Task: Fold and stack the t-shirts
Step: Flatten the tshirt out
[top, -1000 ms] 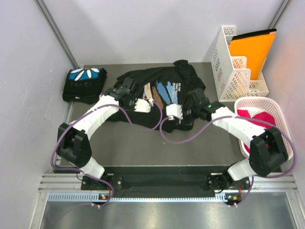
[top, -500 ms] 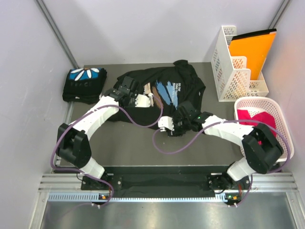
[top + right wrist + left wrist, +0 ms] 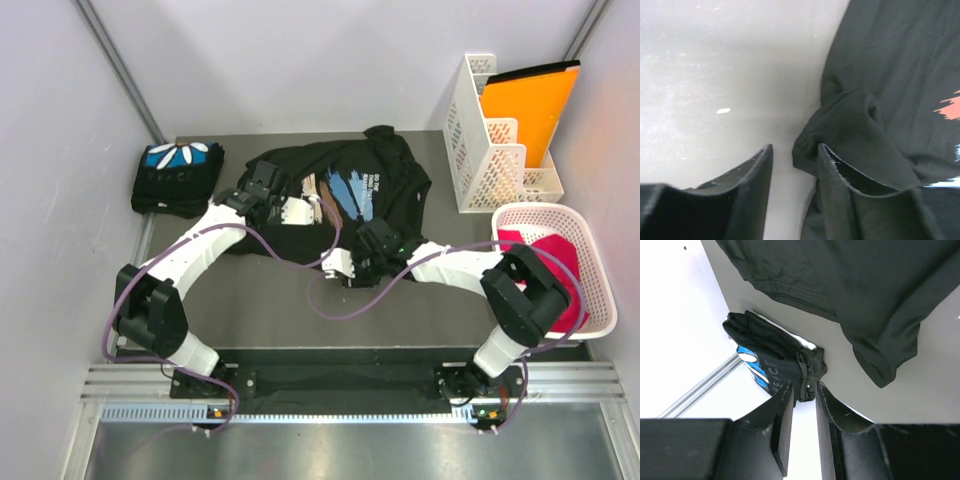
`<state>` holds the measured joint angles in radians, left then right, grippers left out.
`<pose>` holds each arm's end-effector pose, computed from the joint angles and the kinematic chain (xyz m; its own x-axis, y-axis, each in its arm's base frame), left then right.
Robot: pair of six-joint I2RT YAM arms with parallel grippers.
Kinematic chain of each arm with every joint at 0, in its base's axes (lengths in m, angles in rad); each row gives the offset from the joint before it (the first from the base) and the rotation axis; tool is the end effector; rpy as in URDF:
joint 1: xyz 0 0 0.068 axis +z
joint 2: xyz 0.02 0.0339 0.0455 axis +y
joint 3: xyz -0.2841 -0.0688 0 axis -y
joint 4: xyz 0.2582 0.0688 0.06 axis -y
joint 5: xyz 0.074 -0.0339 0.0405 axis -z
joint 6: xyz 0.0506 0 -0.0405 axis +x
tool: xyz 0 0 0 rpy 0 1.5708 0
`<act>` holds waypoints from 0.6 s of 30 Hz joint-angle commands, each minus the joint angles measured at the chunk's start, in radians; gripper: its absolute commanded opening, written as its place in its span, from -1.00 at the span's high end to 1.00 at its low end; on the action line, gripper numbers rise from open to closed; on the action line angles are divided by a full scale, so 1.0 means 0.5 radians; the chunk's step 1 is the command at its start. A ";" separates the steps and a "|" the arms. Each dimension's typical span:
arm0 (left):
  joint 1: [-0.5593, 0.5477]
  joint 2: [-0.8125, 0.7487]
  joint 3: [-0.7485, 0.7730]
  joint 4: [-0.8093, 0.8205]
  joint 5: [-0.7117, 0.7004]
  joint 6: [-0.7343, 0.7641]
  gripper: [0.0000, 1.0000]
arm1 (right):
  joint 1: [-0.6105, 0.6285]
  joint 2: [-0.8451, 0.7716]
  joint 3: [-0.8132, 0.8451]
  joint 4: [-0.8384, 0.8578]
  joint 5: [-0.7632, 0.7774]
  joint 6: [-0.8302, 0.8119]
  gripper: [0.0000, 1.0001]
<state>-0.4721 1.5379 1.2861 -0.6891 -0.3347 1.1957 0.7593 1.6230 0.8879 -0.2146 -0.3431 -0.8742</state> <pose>0.3170 -0.1432 0.2928 -0.0244 0.9992 0.0312 0.7639 -0.0015 0.6454 0.2330 0.2446 0.1696 0.2277 -0.7798 -0.5832 -0.9595 -0.0776 -0.2708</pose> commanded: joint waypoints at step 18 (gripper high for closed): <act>0.039 -0.063 -0.011 0.179 0.059 0.069 0.40 | 0.080 0.080 0.451 -0.297 0.122 -0.236 1.00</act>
<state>-0.4614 1.5379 1.2861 -0.6468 -0.3260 1.2190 0.7898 1.6787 0.9821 -0.2348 -0.2455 -0.8970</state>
